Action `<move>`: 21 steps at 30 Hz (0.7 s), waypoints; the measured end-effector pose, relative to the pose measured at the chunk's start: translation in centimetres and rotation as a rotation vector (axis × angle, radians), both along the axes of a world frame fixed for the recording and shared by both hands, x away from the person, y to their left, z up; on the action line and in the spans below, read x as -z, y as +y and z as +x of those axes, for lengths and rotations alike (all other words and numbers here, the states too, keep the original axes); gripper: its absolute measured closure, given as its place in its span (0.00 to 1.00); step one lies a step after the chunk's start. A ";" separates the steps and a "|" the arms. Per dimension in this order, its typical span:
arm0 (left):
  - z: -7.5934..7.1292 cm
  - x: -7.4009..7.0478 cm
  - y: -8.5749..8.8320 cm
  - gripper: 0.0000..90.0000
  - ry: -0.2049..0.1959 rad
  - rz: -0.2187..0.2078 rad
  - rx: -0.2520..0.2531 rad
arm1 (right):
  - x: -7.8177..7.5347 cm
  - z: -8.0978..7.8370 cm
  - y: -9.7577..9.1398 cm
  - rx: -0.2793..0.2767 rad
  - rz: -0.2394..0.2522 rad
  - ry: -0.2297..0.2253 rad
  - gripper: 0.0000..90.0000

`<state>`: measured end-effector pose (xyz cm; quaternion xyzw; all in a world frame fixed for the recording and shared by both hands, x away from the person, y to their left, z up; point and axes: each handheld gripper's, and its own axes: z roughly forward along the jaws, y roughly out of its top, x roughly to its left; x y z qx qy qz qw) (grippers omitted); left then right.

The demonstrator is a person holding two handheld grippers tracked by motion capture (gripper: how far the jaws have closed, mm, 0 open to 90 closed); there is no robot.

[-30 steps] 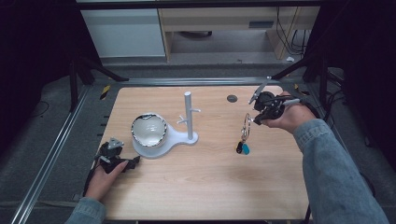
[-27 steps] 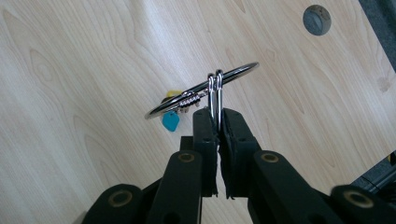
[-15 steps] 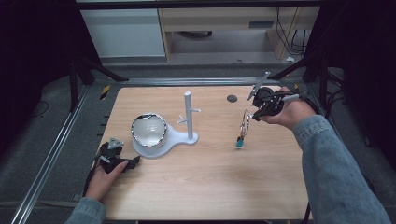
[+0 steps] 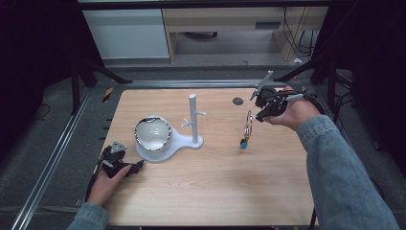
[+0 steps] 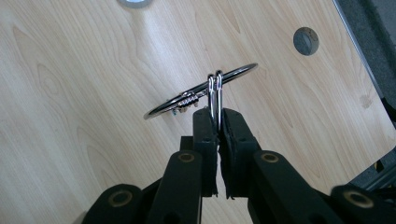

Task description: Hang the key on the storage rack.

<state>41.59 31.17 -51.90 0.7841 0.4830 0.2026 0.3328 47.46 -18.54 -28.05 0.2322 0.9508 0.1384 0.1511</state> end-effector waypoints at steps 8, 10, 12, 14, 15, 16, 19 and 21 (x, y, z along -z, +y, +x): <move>0.0 0.0 0.0 0.00 0.000 0.000 0.000 | -0.6 0.4 1.5 -0.021 0.000 -0.013 0.95; 0.0 0.0 0.0 0.00 0.000 0.000 0.000 | -0.8 0.5 2.0 -0.028 0.000 -0.015 0.95; 0.0 0.0 0.0 0.00 0.000 0.000 0.000 | -0.9 0.6 2.5 -0.037 0.004 -0.019 0.95; 0.0 0.0 0.0 0.00 0.000 0.000 0.000 | -1.1 0.6 3.0 -0.048 0.010 -0.022 0.95; 0.0 0.0 0.0 0.00 0.000 0.000 0.000 | -1.2 0.6 3.3 -0.052 0.011 -0.025 0.95; 0.0 0.0 0.0 0.00 0.000 0.000 0.000 | -1.3 0.7 3.6 -0.058 0.012 -0.025 0.95; 0.0 0.0 0.0 0.00 0.000 0.000 0.000 | -1.5 0.8 4.3 -0.068 0.018 -0.026 0.95; 0.0 0.0 0.0 0.00 0.000 0.000 0.000 | -1.6 0.8 4.7 -0.074 0.018 -0.026 0.95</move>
